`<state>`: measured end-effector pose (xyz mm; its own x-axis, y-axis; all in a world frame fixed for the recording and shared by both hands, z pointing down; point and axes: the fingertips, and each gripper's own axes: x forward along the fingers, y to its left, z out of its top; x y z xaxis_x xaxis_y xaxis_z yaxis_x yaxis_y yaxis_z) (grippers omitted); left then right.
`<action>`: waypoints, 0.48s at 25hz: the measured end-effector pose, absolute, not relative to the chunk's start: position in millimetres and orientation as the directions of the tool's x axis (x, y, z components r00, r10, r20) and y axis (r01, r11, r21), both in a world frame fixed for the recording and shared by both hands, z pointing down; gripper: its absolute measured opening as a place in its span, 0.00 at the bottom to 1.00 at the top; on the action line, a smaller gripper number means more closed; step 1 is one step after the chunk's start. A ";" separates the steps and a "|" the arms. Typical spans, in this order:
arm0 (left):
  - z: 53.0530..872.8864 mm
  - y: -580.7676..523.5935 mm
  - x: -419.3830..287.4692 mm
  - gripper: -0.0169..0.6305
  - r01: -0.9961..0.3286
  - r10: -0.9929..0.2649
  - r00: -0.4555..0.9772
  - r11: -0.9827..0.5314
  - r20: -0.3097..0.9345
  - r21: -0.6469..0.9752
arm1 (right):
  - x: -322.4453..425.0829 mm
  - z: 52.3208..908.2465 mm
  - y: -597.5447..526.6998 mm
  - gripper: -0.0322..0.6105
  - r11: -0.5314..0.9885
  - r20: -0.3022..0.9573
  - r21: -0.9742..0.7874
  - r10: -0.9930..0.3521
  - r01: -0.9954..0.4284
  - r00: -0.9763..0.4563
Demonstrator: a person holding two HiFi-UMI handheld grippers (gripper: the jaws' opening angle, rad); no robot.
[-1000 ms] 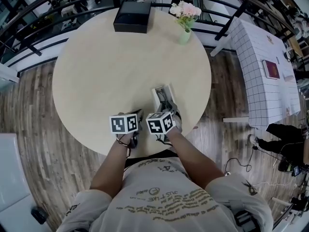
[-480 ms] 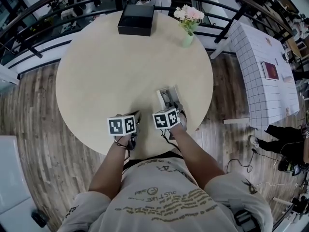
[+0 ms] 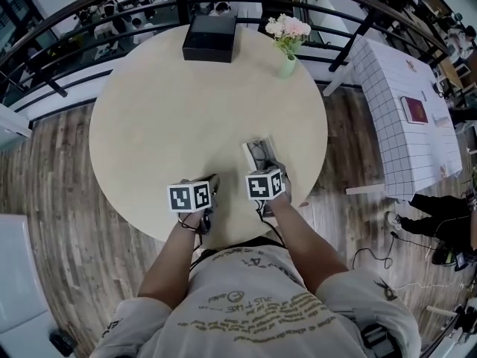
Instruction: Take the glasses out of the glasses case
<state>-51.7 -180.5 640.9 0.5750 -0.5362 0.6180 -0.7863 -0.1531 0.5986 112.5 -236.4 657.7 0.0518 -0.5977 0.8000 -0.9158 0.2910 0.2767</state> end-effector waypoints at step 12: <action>587.8 -184.5 -71.7 0.05 -0.858 -0.660 0.492 -0.258 0.567 0.443 | 82.1 604.6 -221.4 0.09 0.225 0.697 0.051 -0.706 -0.973 -0.127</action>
<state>-71.7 -184.5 587.8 0.4918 -0.6604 0.5675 -0.8584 -0.2584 0.4432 82.1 -221.4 604.6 -0.1266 -0.7061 0.6967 -0.9731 0.2246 0.0507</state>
